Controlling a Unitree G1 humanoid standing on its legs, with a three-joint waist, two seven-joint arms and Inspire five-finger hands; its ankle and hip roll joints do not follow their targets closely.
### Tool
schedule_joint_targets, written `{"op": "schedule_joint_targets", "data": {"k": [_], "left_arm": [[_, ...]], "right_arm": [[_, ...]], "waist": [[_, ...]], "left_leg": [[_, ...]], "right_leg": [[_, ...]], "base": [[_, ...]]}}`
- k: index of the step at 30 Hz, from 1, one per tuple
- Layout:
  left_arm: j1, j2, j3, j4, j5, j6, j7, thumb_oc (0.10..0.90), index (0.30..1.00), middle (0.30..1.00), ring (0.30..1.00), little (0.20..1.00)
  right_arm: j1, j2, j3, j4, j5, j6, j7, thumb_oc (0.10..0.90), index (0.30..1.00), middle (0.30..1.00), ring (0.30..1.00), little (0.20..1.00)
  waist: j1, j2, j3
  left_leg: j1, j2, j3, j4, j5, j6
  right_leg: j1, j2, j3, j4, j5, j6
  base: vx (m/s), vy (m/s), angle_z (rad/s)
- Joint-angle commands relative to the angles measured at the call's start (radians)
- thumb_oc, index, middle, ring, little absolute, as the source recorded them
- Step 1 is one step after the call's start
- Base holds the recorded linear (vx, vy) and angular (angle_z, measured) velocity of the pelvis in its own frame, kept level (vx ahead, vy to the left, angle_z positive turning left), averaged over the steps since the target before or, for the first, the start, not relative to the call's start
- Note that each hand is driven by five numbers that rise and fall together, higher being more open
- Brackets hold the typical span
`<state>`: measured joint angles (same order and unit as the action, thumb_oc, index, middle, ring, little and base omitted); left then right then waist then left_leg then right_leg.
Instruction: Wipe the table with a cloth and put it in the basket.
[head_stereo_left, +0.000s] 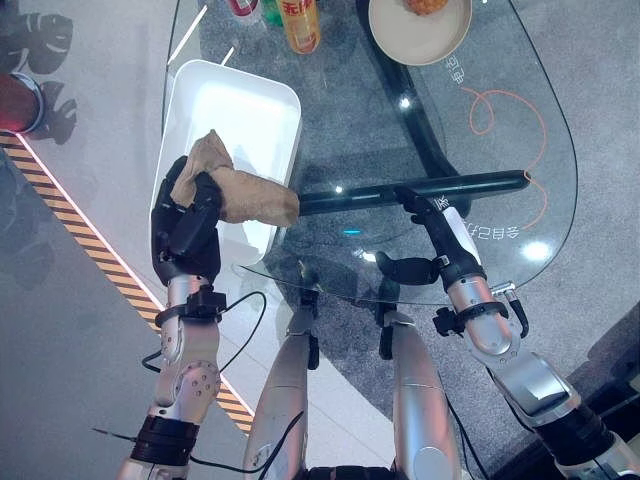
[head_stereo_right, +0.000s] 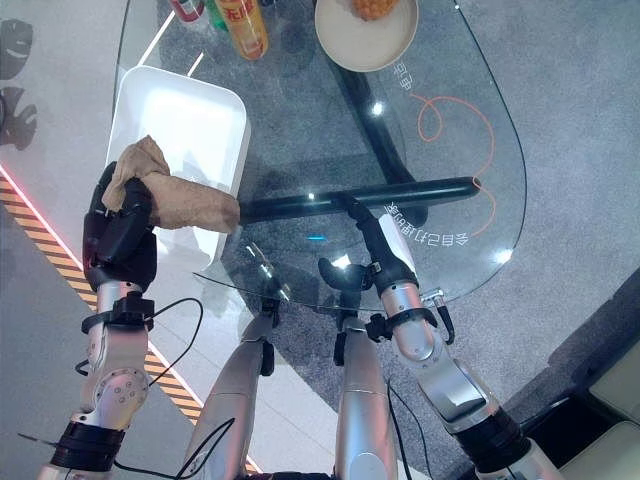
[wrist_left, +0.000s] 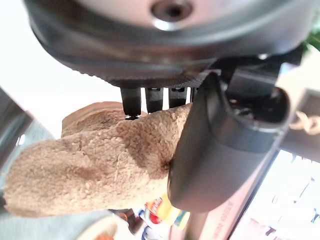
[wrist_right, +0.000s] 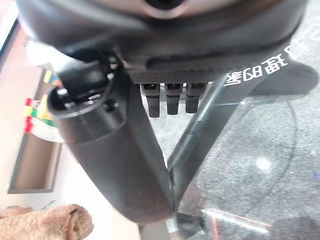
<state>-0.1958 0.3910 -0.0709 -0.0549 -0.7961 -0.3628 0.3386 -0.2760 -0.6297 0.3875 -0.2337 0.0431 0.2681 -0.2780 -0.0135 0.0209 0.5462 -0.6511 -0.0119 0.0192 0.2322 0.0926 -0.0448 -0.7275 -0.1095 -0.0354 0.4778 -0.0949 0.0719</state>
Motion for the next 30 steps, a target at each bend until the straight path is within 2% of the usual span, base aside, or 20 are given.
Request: {"op": "schedule_joint_targets", "data": {"k": [1,2,10,12,17,18,22,30], "left_arm": [[-0.081,0.1,0.118,-0.037,0.208,-0.155,0.125,0.1,0.3,0.3,0.3,0.2],[-0.1,0.121,0.122,0.004,0.265,-0.159,0.176,0.1,0.3,0.3,0.3,0.2],[-0.182,0.201,0.132,0.148,0.411,-0.195,0.385,0.1,0.3,0.3,0.3,0.2],[-0.202,0.218,0.133,0.163,0.478,-0.174,0.46,0.1,0.3,0.3,0.3,0.2],[-0.249,0.235,0.122,0.222,0.555,-0.131,0.537,0.1,0.3,0.3,0.3,0.2],[-0.265,0.251,0.115,0.242,0.611,-0.095,0.56,0.1,0.3,0.3,0.3,0.2],[-0.296,0.274,0.096,0.278,0.673,-0.034,0.602,0.1,0.3,0.3,0.3,0.2],[-0.359,0.287,0.055,0.352,0.693,0.008,0.597,0.1,0.3,0.3,0.3,0.2]], "right_arm": [[-0.067,-0.018,0.04,-0.065,0.044,-0.022,0.014,0.8,0.9,0.9,0.9,0.9],[-0.084,-0.021,0.055,-0.056,0.058,-0.011,0.015,0.8,0.9,0.9,0.9,0.9],[-0.144,-0.048,0.109,-0.02,0.105,0.019,-0.004,0.8,0.9,0.9,0.9,0.9],[-0.158,-0.053,0.116,-0.021,0.117,0.035,-0.009,0.8,0.9,0.9,0.9,0.9],[-0.189,-0.053,0.129,-0.013,0.127,0.061,-0.011,0.8,0.9,0.9,0.9,0.9],[-0.199,-0.06,0.131,-0.015,0.137,0.07,-0.01,0.8,0.9,0.9,0.9,0.9],[-0.224,-0.078,0.139,-0.024,0.161,0.098,-0.014,0.8,0.9,0.9,0.9,0.9],[-0.258,-0.087,0.155,-0.009,0.189,0.115,-0.022,0.8,0.9,0.9,0.9,0.9]], "waist": [[-0.011,0.001,-0.026],[-0.013,0.002,-0.026],[-0.022,0.005,-0.026],[-0.021,0.006,-0.026],[-0.023,0.007,-0.026],[-0.024,0.006,-0.026],[-0.027,0.003,-0.026],[-0.034,-0.006,-0.026]], "left_leg": [[-0.047,-0.056,0.06,0.149,-0.13,0.03],[-0.06,-0.053,0.063,0.158,-0.13,0.027],[-0.095,-0.048,0.083,0.166,-0.13,0.025],[-0.111,-0.049,0.088,0.17,-0.13,0.024],[-0.137,-0.051,0.089,0.18,-0.131,0.023],[-0.147,-0.049,0.09,0.183,-0.131,0.022],[-0.174,-0.044,0.092,0.193,-0.13,0.02],[-0.228,-0.039,0.097,0.211,-0.134,0.017]], "right_leg": [[0.015,0.066,-0.028,-0.109,0.055,-0.01],[0.001,0.064,-0.026,-0.104,0.056,-0.012],[-0.036,0.058,-0.019,-0.107,0.063,-0.014],[-0.051,0.057,-0.02,-0.107,0.066,-0.014],[-0.08,0.056,-0.022,-0.101,0.069,-0.014],[-0.09,0.056,-0.023,-0.101,0.07,-0.014],[-0.119,0.057,-0.023,-0.096,0.072,-0.013],[-0.178,0.061,-0.017,-0.085,0.08,-0.007]], "base": [[0.02,0.094,-0.07],[0.03,0.088,-0.11],[0.02,0.075,-0.02],[0.01,0.062,0.0],[0.01,0.044,0.0],[0.0,0.041,0.0],[0.01,0.043,0.0],[0.02,0.041,0.0]]}}
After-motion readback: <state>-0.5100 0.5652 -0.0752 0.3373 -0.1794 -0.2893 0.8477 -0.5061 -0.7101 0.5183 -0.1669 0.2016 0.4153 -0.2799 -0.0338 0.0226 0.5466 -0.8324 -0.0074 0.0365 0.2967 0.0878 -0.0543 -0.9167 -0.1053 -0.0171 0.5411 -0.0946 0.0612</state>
